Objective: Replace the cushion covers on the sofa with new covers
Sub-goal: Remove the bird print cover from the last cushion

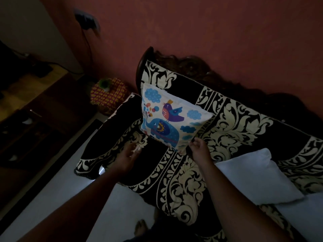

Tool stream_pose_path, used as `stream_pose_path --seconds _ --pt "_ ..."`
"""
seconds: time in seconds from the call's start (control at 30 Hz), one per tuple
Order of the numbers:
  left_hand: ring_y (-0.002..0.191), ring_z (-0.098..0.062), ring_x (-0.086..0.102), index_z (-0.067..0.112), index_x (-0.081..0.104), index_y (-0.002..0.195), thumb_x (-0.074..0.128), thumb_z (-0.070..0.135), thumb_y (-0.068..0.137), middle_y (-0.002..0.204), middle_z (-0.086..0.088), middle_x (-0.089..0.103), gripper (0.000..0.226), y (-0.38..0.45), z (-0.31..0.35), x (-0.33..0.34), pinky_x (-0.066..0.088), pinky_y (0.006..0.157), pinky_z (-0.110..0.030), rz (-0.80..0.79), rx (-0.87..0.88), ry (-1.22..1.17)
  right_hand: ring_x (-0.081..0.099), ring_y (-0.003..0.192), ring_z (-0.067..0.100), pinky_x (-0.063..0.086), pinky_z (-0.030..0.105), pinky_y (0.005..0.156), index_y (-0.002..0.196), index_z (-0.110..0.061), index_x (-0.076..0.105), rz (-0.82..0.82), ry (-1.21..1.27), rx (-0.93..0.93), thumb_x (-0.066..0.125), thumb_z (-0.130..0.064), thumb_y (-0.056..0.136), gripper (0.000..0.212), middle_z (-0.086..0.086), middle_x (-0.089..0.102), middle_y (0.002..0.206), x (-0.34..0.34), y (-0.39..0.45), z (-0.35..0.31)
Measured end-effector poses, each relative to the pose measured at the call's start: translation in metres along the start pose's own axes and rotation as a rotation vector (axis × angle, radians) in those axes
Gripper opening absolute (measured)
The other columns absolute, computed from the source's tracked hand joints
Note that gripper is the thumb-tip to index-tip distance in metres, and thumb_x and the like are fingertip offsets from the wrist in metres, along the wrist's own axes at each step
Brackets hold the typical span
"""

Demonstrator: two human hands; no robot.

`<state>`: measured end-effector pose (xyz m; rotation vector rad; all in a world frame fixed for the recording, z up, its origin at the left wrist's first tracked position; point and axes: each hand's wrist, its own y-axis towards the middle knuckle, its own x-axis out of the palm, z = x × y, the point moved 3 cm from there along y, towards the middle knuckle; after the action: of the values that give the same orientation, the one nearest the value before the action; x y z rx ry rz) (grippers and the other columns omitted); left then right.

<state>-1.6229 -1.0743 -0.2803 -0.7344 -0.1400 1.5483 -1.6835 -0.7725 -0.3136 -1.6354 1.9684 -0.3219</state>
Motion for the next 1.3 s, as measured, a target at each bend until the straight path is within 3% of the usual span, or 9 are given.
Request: stream_pose_path --seconds 0.07,0.2,0.33,0.57,0.7,0.83,0.97,1.13,1.3 --pt "0.12 -0.014 0.056 0.028 0.05 0.138 0.058 0.038 0.101 0.13 0.001 0.057 0.039 0.026 0.009 0.007 0.041 0.086 -0.019 -0.014 -0.018 0.055 0.056 0.103 0.013 0.047 0.01 0.061 0.141 -0.011 0.046 0.041 0.032 0.038 0.062 -0.024 0.101 0.045 0.0 0.052 0.128 -0.002 0.042 -0.001" --pt "0.118 -0.011 0.054 0.018 0.046 0.149 0.058 0.043 0.1 0.133 -0.001 0.057 0.057 0.074 0.026 0.017 0.039 0.094 -0.023 -0.056 -0.029 0.223 0.052 0.123 0.02 0.052 0.046 0.1 0.146 -0.019 0.041 0.125 0.123 0.094 0.071 -0.03 0.094 0.061 -0.004 0.048 0.139 -0.007 0.11 0.002" --pt "0.115 -0.011 0.056 0.018 0.047 0.148 0.06 0.043 0.099 0.131 -0.001 0.059 0.057 0.099 0.038 0.03 0.041 0.086 -0.014 -0.103 -0.043 0.312 0.054 0.122 0.018 0.049 0.033 0.095 0.151 -0.016 0.034 0.232 0.196 0.087 0.079 -0.024 0.087 0.079 -0.001 0.051 0.139 -0.018 0.163 -0.005" --pt "0.107 -0.003 0.055 0.033 0.049 0.131 0.06 0.031 0.1 0.112 0.015 0.057 0.033 0.105 0.041 0.045 0.035 0.079 0.003 -0.216 -0.057 0.469 0.067 0.101 0.026 0.057 0.04 0.088 0.125 -0.011 0.063 0.206 -0.016 0.086 0.073 -0.036 0.086 0.047 0.007 0.069 0.114 -0.012 0.208 0.011" --pt "0.105 -0.013 0.062 0.028 0.058 0.131 0.056 0.04 0.101 0.106 0.006 0.063 0.032 0.112 0.042 0.048 0.042 0.079 -0.023 -0.216 -0.144 0.486 0.064 0.089 0.025 0.053 0.038 0.078 0.108 -0.007 0.067 0.142 -0.163 -0.03 0.064 -0.03 0.096 0.026 0.009 0.068 0.096 0.011 0.169 0.007" --pt "0.104 -0.025 0.067 0.023 0.064 0.118 0.05 0.051 0.102 0.099 0.001 0.064 0.036 0.129 0.044 0.061 0.048 0.086 -0.033 -0.213 -0.171 0.514 0.065 0.087 0.016 0.05 0.032 0.077 0.107 -0.011 0.069 -0.155 -0.053 -0.106 0.067 -0.021 0.096 0.015 0.007 0.071 0.095 0.059 0.111 0.009" --pt "0.088 -0.024 0.065 0.019 0.068 0.1 0.057 0.082 0.08 0.087 -0.004 0.064 0.067 0.147 0.052 0.078 0.051 0.083 -0.04 -0.201 -0.363 0.233 0.063 0.078 0.005 0.047 0.025 0.069 0.085 -0.016 0.068 -0.34 -0.129 -0.306 0.069 -0.02 0.093 0.009 -0.007 0.069 0.082 0.096 0.062 0.016" --pt "0.1 -0.034 0.067 0.007 0.06 0.105 0.072 0.025 0.078 0.097 -0.014 0.064 0.034 0.148 0.029 0.073 0.058 0.089 -0.046 -0.078 -0.386 0.427 0.06 0.078 -0.006 0.042 0.016 0.069 0.085 -0.017 0.07 -0.429 -0.191 -0.328 0.074 -0.023 0.088 0.008 -0.013 0.065 0.083 0.103 0.044 0.033" --pt "0.104 -0.028 0.064 0.01 0.059 0.125 0.061 0.019 0.072 0.111 -0.01 0.066 0.054 0.133 0.017 0.053 0.053 0.094 -0.04 -0.107 -0.238 0.382 0.066 0.093 0.004 0.052 0.028 0.087 0.104 -0.018 0.072 -0.446 -0.112 -0.051 0.068 -0.032 0.096 0.018 -0.004 0.072 0.102 0.096 0.043 0.035"
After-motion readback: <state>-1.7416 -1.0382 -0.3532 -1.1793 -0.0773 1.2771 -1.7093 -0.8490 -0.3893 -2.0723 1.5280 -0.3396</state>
